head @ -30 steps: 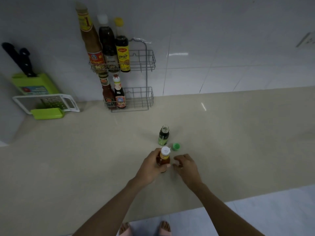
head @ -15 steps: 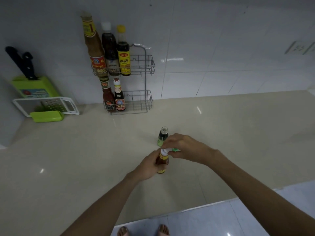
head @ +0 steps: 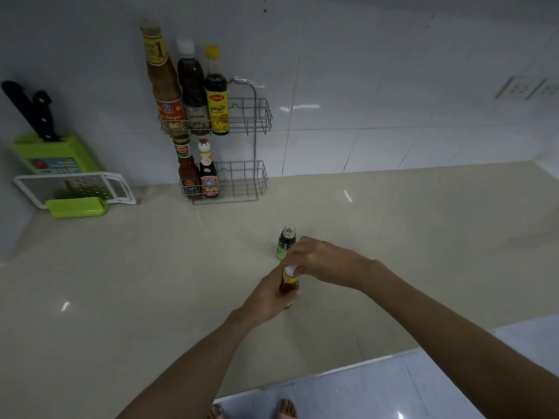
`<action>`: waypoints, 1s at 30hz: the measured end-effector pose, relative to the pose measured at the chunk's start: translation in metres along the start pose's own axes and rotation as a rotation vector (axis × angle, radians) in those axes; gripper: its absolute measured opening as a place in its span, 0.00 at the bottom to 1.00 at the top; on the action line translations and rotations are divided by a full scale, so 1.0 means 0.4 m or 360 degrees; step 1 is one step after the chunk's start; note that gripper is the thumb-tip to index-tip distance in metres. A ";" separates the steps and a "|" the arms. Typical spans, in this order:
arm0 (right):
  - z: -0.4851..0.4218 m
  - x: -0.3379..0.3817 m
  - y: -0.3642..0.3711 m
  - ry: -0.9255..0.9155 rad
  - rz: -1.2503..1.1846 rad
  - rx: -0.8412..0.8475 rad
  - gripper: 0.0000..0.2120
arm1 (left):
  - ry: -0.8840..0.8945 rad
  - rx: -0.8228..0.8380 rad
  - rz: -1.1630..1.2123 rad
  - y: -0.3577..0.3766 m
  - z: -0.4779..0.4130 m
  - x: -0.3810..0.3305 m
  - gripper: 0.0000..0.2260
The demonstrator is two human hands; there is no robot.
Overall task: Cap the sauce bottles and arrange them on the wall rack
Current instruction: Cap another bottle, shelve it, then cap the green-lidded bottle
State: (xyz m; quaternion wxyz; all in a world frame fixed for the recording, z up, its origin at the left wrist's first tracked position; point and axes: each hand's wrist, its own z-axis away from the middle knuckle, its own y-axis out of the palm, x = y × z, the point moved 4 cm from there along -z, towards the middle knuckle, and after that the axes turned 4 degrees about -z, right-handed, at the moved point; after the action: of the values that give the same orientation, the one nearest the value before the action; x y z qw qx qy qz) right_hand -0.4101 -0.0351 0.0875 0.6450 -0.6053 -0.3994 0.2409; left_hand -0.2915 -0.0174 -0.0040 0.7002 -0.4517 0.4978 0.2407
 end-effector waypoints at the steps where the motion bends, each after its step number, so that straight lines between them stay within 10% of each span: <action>1: 0.006 0.000 0.003 -0.0045 0.0097 -0.0009 0.06 | 0.0016 0.0005 0.0022 0.001 0.004 -0.001 0.13; 9: -0.029 0.037 -0.091 -0.0339 0.0376 -0.0044 0.10 | 0.0096 0.0077 0.0341 -0.054 0.049 -0.058 0.11; 16: -0.119 0.093 -0.133 0.0356 0.0196 -0.0739 0.19 | 0.0134 -0.0958 -0.0141 -0.103 0.049 -0.104 0.14; 23: -0.140 0.091 -0.179 -0.0287 0.0782 -0.0269 0.20 | 0.0140 0.0108 0.0386 -0.180 0.070 -0.111 0.17; 30: -0.180 0.129 -0.153 0.0347 0.0622 -0.0493 0.21 | 0.0111 -0.0435 0.0441 -0.173 0.087 -0.100 0.10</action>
State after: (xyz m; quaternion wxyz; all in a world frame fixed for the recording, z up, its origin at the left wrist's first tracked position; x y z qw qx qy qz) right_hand -0.3334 -0.0459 0.1622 0.5252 -0.7847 -0.2353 0.2303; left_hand -0.2360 -0.0154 0.0631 0.5748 -0.4777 0.5420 0.3842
